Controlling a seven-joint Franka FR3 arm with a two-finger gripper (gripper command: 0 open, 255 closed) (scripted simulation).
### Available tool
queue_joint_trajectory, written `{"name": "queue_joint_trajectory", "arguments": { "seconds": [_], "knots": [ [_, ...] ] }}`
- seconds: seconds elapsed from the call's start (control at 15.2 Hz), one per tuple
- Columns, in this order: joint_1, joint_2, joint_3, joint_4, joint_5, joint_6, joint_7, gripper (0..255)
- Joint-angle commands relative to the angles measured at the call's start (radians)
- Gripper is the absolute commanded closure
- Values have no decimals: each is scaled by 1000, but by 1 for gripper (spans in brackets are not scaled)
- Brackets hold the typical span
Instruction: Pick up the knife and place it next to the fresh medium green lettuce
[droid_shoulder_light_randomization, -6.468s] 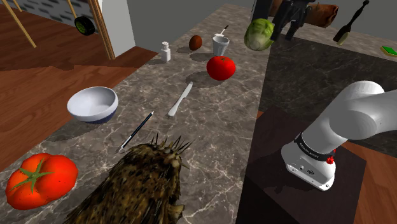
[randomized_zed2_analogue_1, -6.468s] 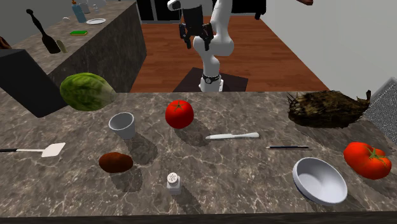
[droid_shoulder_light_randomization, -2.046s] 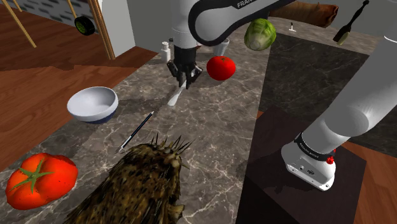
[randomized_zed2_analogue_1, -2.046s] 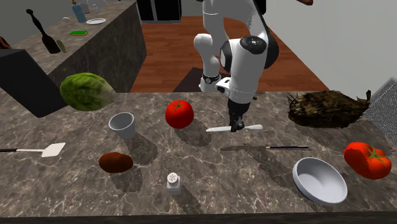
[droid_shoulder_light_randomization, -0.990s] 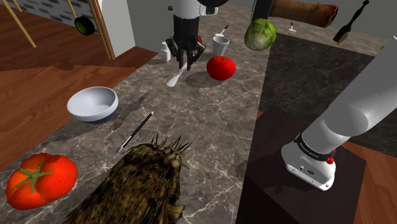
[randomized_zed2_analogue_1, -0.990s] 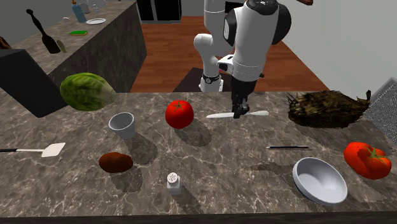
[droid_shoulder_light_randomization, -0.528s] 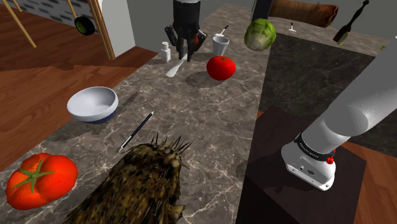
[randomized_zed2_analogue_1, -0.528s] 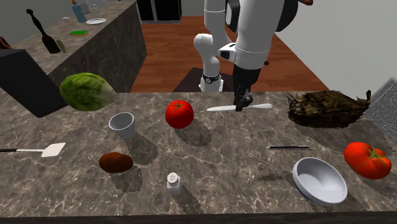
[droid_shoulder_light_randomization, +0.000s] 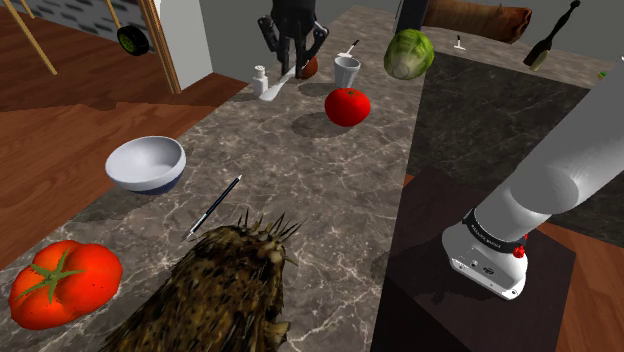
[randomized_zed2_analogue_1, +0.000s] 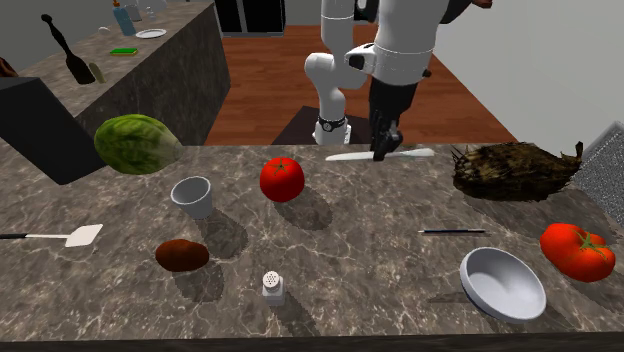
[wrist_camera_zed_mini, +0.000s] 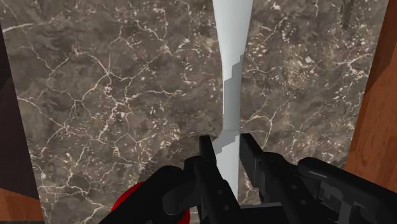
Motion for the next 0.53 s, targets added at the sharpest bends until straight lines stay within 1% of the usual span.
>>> {"name": "queue_joint_trajectory", "arguments": {
  "seconds": [0.0, 0.33, 0.46],
  "knots": [
    [1, -2, 1, 25, 1, -27, 1, 255],
    [3, 7, 3, 91, -4, -86, 5, 255],
    [-31, -52, -25, 33, 30, -76, -59, 255]
  ]
}}
